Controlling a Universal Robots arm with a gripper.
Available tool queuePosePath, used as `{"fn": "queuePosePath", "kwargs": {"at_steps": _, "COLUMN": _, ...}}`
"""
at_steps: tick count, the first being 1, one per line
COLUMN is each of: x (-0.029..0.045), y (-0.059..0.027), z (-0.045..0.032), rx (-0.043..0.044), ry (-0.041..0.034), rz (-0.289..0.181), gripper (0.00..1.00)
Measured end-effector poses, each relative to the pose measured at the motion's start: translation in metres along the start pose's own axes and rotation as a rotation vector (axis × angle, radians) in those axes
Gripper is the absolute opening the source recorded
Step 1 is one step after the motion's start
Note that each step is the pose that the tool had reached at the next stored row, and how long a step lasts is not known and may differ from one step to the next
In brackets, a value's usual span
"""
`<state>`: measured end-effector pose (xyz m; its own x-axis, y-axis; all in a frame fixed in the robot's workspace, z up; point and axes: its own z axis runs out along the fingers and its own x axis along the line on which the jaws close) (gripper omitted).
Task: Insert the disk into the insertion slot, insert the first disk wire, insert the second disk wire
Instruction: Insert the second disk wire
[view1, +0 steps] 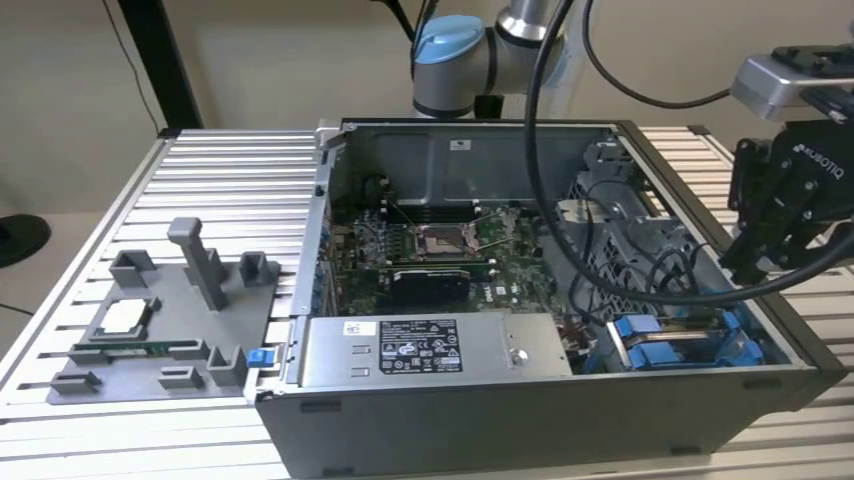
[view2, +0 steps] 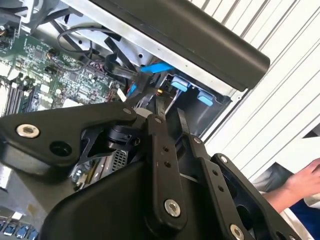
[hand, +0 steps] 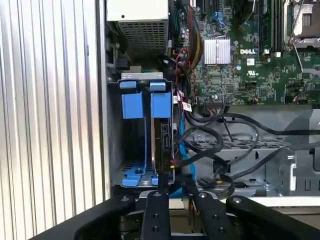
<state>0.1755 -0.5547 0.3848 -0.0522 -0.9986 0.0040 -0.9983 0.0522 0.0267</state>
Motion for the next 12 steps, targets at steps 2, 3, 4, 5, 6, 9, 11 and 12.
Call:
{"fn": "queuePosePath", "kwargs": {"at_steps": 2, "x": -0.0023, "y": 0.0000, "z": -0.0018, "rx": -0.0001, "ry": 0.0002, "rz": 0.000, "gripper": 0.00}}
{"fn": "queuePosePath", "kwargs": {"at_steps": 3, "x": -0.0035, "y": -0.0001, "z": -0.0025, "rx": -0.0001, "ry": 0.0002, "rz": 0.000, "gripper": 0.00}}
{"fn": "queuePosePath", "kwargs": {"at_steps": 4, "x": -0.0046, "y": -0.0004, "z": -0.0031, "rx": -0.0001, "ry": 0.0003, "rz": 0.000, "gripper": 0.00}}
{"fn": "queuePosePath", "kwargs": {"at_steps": 5, "x": -0.0055, "y": -0.0005, "z": -0.0036, "rx": -0.0001, "ry": 0.0002, "rz": 0.000, "gripper": 0.00}}
{"fn": "queuePosePath", "kwargs": {"at_steps": 6, "x": -0.0063, "y": -0.0007, "z": -0.0044, "rx": -0.0001, "ry": 0.0003, "rz": -0.001, "gripper": 0.00}}
{"fn": "queuePosePath", "kwargs": {"at_steps": 9, "x": -0.0092, "y": -0.0014, "z": -0.0057, "rx": -0.0001, "ry": 0.0001, "rz": -0.002, "gripper": 0.00}}
{"fn": "queuePosePath", "kwargs": {"at_steps": 11, "x": -0.0106, "y": -0.0023, "z": -0.0057, "rx": -0.0001, "ry": 0.0001, "rz": -0.004, "gripper": 0.00}}
{"fn": "queuePosePath", "kwargs": {"at_steps": 12, "x": -0.0111, "y": -0.0031, "z": -0.0058, "rx": -0.0001, "ry": 0.0002, "rz": -0.006, "gripper": 0.00}}
